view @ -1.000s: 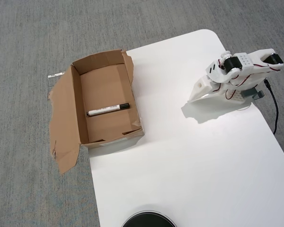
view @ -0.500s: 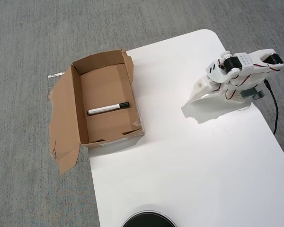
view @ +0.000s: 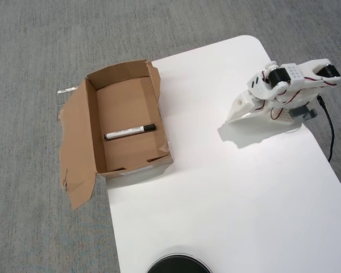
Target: Grasp a pen and put it in the box.
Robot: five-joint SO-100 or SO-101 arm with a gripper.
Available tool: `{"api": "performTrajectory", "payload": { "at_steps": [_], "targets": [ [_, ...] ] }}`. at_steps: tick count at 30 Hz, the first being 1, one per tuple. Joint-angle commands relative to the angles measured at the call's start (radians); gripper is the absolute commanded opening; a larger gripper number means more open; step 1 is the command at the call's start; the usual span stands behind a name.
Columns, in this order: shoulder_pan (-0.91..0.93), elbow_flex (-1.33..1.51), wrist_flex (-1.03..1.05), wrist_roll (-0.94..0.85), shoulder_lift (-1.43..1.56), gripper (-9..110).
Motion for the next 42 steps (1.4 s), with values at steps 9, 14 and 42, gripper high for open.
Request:
{"api": "performTrajectory", "payload": {
  "at_steps": [9,14,42],
  "targets": [
    [-0.01,0.028,0.018,0.214,0.061,1],
    [-0.01,0.028,0.018,0.219,0.061,1],
    [-0.01,0.028,0.017,0.219,0.061,1]
  ]
}}
